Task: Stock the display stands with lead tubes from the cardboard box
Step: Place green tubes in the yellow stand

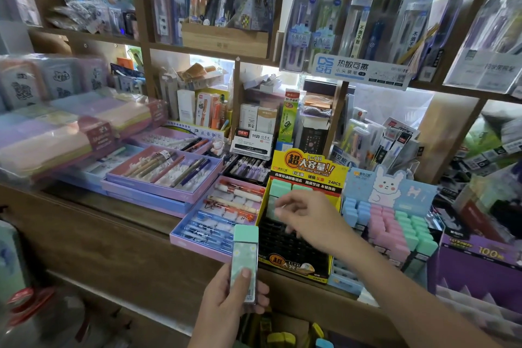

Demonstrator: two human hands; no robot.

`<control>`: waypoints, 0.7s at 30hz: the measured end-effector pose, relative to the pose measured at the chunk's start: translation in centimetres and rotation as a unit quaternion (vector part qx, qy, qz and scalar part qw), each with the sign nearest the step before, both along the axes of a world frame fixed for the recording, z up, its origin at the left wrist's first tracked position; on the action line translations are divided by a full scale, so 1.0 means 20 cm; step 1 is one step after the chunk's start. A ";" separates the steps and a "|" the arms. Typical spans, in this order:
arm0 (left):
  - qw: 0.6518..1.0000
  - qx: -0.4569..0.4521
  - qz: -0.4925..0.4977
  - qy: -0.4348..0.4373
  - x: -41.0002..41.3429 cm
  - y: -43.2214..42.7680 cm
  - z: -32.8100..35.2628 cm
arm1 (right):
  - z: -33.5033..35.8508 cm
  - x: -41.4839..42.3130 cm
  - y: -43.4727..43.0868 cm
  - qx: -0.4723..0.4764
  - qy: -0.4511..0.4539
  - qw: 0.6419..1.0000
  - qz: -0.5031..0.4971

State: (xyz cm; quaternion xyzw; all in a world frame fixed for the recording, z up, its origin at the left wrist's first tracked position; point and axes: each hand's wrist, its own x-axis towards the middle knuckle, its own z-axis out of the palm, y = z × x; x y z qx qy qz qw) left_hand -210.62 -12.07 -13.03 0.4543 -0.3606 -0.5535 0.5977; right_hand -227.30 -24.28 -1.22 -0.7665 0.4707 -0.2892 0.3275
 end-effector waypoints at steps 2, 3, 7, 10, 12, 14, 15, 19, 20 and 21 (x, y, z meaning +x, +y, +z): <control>1.000 -0.001 -0.003 -0.005 0.00 0.00 0.01 | -0.04 0.04 0.05 0.056 -0.019 0.998 0.032; 1.000 -0.002 -0.004 -0.009 -0.01 0.01 0.01 | -0.06 0.06 0.07 0.073 -0.024 0.996 0.044; 1.000 -0.001 -0.009 -0.021 -0.01 0.01 0.03 | -0.13 0.10 0.12 0.114 -0.042 0.990 0.070; 0.999 0.001 -0.008 -0.037 -0.01 0.02 0.04 | -0.13 0.09 0.12 0.109 -0.052 0.991 0.057; 0.998 0.004 -0.004 -0.057 -0.02 0.02 0.04 | -0.11 0.07 0.11 0.107 -0.060 0.991 0.050; 0.994 0.006 -0.005 -0.113 -0.03 0.02 0.03 | -0.08 0.02 0.08 0.100 -0.073 0.992 0.038; 0.988 0.003 -0.013 -0.151 -0.03 0.03 0.03 | -0.07 0.00 0.06 0.096 -0.081 0.992 0.030; 0.953 0.002 -0.090 -0.291 -0.05 0.05 0.04 | -0.01 -0.07 -0.01 0.065 -0.107 0.992 -0.003; 0.941 0.004 -0.108 -0.321 -0.06 0.05 0.05 | 0.00 -0.08 -0.03 0.054 -0.113 0.992 -0.015; 0.929 0.004 -0.122 -0.350 -0.06 0.05 0.05 | 0.01 -0.09 -0.04 0.043 -0.119 0.992 -0.026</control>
